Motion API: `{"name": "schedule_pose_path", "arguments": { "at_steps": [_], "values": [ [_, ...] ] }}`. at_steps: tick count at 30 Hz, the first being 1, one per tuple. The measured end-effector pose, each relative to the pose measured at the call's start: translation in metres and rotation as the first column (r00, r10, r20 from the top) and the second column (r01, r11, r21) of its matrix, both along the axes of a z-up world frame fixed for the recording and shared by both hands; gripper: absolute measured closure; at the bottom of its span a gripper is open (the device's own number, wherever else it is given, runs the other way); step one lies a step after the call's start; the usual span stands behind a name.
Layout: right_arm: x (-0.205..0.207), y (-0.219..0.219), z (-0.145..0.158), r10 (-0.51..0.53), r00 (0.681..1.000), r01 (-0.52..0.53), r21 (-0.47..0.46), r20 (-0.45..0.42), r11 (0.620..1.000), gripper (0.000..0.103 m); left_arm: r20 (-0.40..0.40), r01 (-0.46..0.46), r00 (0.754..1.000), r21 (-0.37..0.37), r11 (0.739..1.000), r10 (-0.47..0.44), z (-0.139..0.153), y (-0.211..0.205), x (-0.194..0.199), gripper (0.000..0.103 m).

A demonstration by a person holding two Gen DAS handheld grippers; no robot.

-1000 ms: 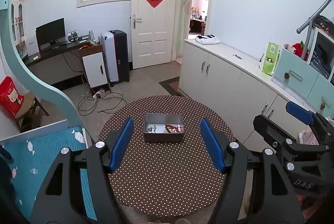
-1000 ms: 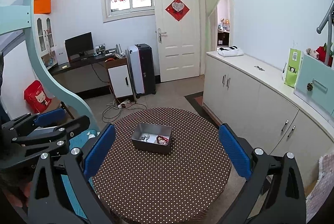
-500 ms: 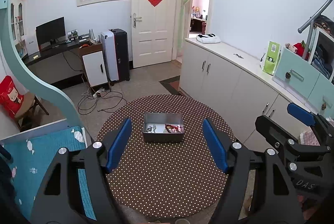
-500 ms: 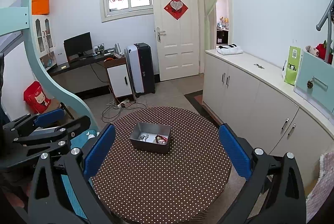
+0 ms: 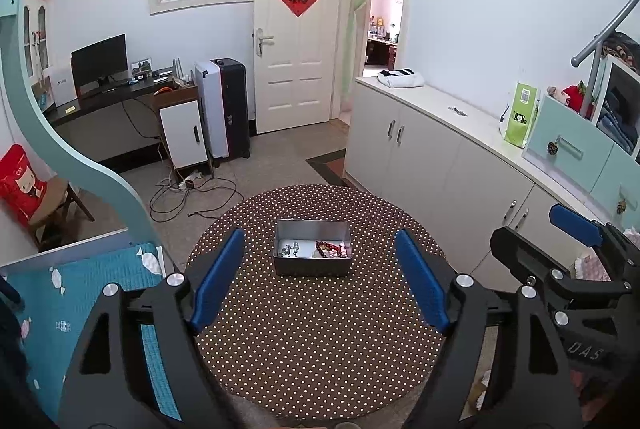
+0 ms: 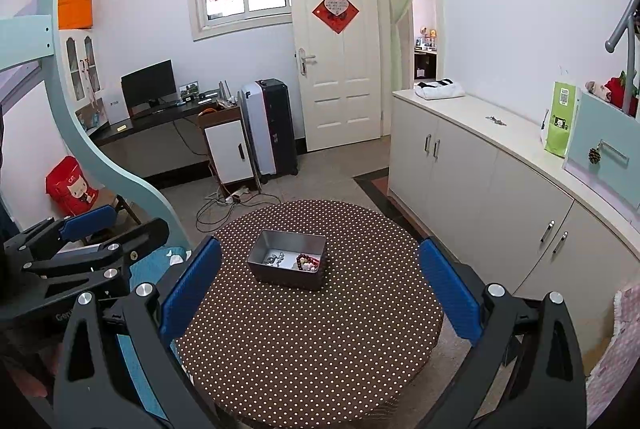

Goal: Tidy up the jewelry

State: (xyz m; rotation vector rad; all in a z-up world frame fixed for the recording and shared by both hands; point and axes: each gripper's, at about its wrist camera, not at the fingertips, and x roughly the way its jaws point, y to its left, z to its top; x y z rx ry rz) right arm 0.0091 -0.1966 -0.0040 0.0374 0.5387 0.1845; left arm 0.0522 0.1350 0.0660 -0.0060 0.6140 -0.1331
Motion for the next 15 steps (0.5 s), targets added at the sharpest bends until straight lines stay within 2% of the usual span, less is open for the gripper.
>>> {"name": "schedule_pose_path", "arguments": {
  "at_steps": [15],
  "values": [
    [0.0007,-0.0095,-0.004,-0.004,1.0,0.004,0.033,-0.022,0.999,0.007,0.002,-0.02,1.0,0.008,1.0,0.02,-0.0012,-0.0014,-0.0026,0.014]
  ]
}}
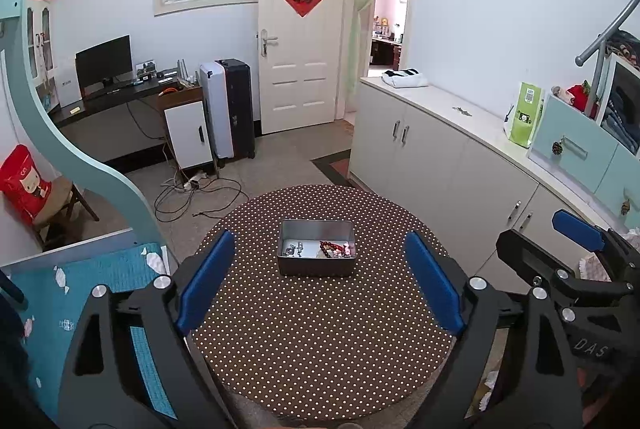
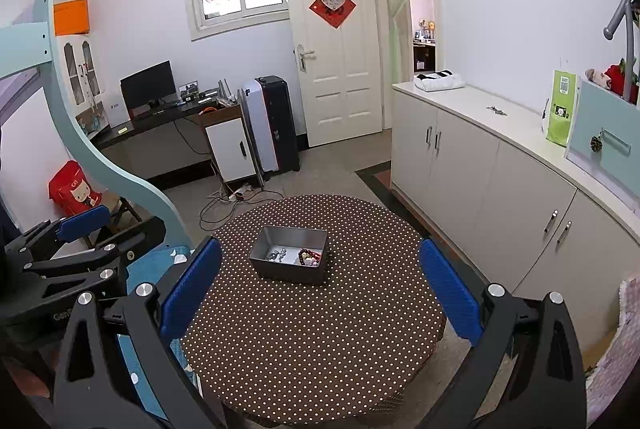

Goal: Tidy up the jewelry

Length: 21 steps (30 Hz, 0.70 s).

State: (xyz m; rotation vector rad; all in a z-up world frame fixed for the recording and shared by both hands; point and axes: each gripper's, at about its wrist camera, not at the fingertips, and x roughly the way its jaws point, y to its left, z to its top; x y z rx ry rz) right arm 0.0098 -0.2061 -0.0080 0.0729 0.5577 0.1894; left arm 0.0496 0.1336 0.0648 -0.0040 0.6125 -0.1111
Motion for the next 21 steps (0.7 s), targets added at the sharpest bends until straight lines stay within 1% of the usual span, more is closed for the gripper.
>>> {"name": "schedule_pose_path", "arguments": {
  "at_steps": [21],
  "values": [
    [0.0076,-0.0013,-0.0003,0.013,1.0,-0.013,-0.003,-0.015,1.0,0.007,-0.009,-0.011,1.0,0.006,1.0,0.011,-0.0045,0.0009,0.0022,0.013]
  ]
}}
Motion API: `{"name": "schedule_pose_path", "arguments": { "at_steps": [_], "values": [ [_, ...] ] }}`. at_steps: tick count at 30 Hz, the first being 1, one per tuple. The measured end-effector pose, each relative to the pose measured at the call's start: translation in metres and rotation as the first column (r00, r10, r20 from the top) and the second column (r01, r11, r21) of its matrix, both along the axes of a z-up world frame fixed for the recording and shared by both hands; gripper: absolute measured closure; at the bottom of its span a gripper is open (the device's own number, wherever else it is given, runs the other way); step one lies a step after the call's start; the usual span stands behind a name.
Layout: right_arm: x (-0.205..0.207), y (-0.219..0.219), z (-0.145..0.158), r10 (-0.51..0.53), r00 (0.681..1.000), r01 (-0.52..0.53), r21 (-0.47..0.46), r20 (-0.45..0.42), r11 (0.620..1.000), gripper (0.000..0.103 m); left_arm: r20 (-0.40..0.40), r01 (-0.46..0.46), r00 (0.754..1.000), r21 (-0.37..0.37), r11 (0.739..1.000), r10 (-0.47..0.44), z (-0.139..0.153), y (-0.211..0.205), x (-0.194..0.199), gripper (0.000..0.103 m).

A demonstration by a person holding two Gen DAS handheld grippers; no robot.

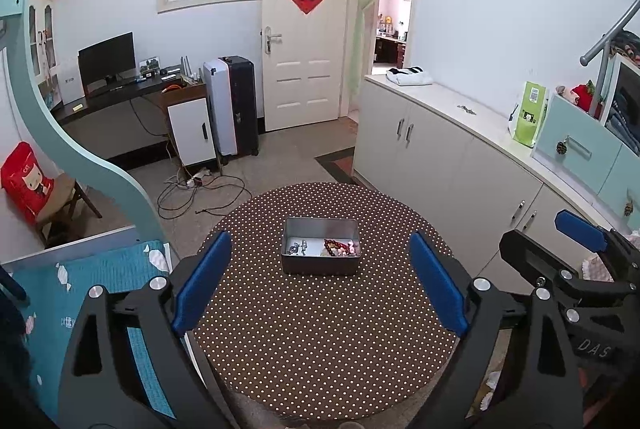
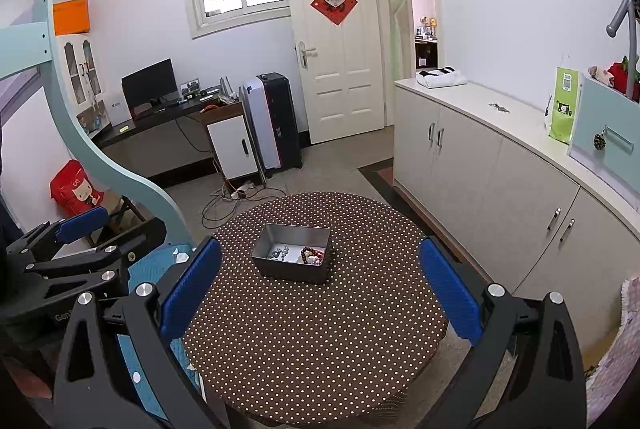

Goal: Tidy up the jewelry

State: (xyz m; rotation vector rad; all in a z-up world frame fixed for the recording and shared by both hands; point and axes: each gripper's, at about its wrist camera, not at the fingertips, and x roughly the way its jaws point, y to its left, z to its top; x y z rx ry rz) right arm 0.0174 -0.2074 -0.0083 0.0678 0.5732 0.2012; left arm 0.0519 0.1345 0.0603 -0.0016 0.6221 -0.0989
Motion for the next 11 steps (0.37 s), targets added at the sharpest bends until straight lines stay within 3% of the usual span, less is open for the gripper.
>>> {"name": "schedule_pose_path", "arguments": {
  "at_steps": [11],
  "values": [
    [0.0005,0.0058,0.0003,0.002,1.0,-0.002,-0.004,-0.008,1.0,0.007,-0.014,-0.008,1.0,0.004,1.0,0.008,-0.0038,0.0031,0.0027,0.013]
  ]
}}
